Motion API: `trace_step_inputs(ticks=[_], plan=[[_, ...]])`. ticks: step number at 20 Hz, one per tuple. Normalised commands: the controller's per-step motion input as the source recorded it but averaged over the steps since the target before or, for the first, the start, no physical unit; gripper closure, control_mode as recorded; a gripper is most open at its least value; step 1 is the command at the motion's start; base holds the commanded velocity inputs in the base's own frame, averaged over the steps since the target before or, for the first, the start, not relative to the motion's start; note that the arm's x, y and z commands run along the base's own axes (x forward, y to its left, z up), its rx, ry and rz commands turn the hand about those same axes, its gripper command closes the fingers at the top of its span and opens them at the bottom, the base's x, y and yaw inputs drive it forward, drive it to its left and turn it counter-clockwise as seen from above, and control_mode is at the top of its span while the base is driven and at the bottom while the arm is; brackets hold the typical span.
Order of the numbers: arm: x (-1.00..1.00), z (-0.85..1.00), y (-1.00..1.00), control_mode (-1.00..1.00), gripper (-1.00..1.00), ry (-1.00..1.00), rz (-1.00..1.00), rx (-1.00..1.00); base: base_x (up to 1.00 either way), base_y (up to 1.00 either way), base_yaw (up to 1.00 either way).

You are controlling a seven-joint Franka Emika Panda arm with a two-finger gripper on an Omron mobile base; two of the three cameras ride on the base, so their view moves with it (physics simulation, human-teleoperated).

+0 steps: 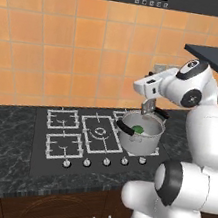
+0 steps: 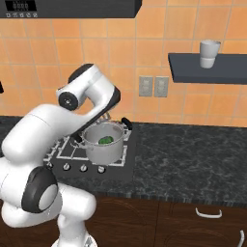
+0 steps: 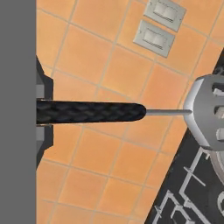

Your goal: Put the broccoli and broccoli in the pot. Retrieve the spatula and lightly stir the vegetables in the pot.

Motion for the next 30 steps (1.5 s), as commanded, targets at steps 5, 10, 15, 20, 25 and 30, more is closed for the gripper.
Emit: trace_step_inputs(ticks=[5,10,15,20,25,30], plan=[[0.0,-0.15,-0.13,-1.0,1.0,0.01,-0.01,0.01,0.0,0.0,0.0],[0.0,-0.42,-0.07,-1.0,1.0,0.06,-0.01,0.0,0.0,0.0,0.0],[0.0,-0.52,-0.02,-1.0,1.0,0.01,0.0,0.01,0.0,0.0,0.0],[0.0,-0.47,-0.15,-1.0,1.0,0.02,0.0,0.04,0.0,0.0,0.0],[0.0,-0.56,-0.16,-1.0,1.0,0.16,-0.01,0.01,0.0,0.0,0.0],[0.09,-0.12,-0.15,-1.0,1.0,0.05,-0.03,0.0,0.0,0.0,0.0]])
